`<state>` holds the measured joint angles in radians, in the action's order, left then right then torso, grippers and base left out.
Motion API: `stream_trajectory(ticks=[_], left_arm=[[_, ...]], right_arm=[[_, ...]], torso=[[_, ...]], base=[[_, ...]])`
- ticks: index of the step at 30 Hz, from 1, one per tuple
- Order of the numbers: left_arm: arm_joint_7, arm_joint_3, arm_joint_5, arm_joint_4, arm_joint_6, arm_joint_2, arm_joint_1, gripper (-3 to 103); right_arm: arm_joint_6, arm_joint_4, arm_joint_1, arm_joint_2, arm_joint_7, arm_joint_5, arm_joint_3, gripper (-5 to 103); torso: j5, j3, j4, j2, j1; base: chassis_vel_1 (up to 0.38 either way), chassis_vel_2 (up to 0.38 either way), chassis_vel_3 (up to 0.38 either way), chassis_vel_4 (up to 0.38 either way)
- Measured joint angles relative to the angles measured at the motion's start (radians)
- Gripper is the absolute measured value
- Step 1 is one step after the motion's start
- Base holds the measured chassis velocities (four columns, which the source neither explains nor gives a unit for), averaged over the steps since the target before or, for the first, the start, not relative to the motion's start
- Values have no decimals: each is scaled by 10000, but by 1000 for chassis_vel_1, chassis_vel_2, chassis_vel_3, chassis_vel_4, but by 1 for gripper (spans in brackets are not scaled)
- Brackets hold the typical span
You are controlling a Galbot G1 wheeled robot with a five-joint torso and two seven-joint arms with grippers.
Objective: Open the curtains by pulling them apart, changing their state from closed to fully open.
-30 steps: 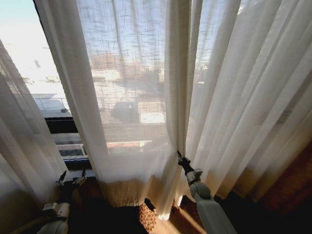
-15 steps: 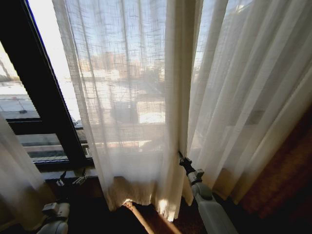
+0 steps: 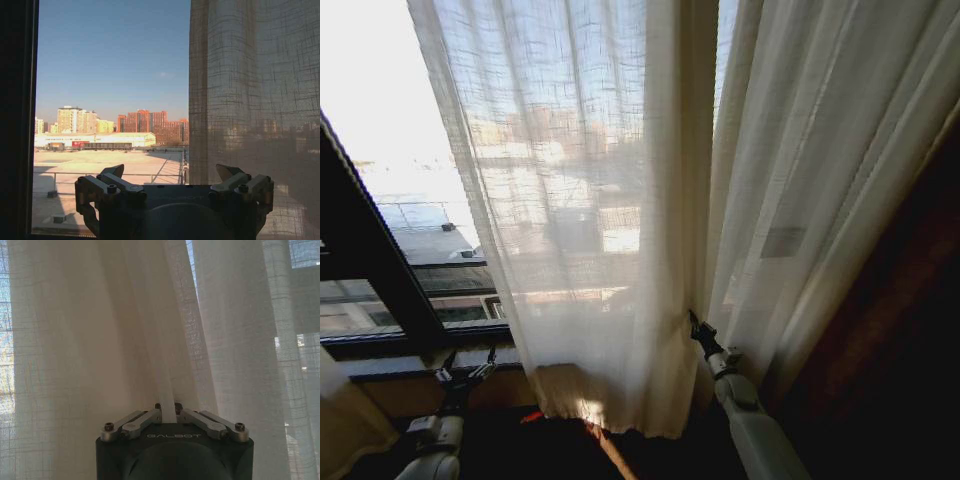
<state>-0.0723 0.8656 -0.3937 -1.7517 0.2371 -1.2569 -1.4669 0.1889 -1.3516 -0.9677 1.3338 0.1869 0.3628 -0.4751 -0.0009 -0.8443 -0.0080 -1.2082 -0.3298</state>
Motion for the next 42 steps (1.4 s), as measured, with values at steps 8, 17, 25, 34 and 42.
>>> stream_trajectory(ticks=[8, 17, 25, 34, 42], left_arm=[[0, 0, 0, 0, 0, 0, 0, 100], [0, 0, 0, -1, 0, 0, 0, 100], [-3, -2, 0, -2, 0, -2, 1, 100], [6, 11, 0, 1, 1, 3, 1, 100], [0, 3, 0, 0, 0, 1, 0, 100]], right_arm=[[15, 50, 50, -23, 4, 66, -15, 0], [134, 39, 21, -92, -88, 365, -18, 0], [293, 30, -70, -186, -56, 243, -80, 0], [200, 324, 30, -500, -643, -62, -353, 0], [-116, 881, 207, -1185, -2003, -514, -1126, 0]], torso=[[10, 0, -1, 0, 1], [7, 0, 0, 0, 2], [15, 0, -4, 0, 2], [8, 0, 6, 0, 1], [9, 1, -2, 0, 2]], base=[[-362, -313, 373, 324], [-388, -329, 383, 340], [-185, -175, 176, 164], [45, 35, -42, -29], [0, 0, 0, 0]])
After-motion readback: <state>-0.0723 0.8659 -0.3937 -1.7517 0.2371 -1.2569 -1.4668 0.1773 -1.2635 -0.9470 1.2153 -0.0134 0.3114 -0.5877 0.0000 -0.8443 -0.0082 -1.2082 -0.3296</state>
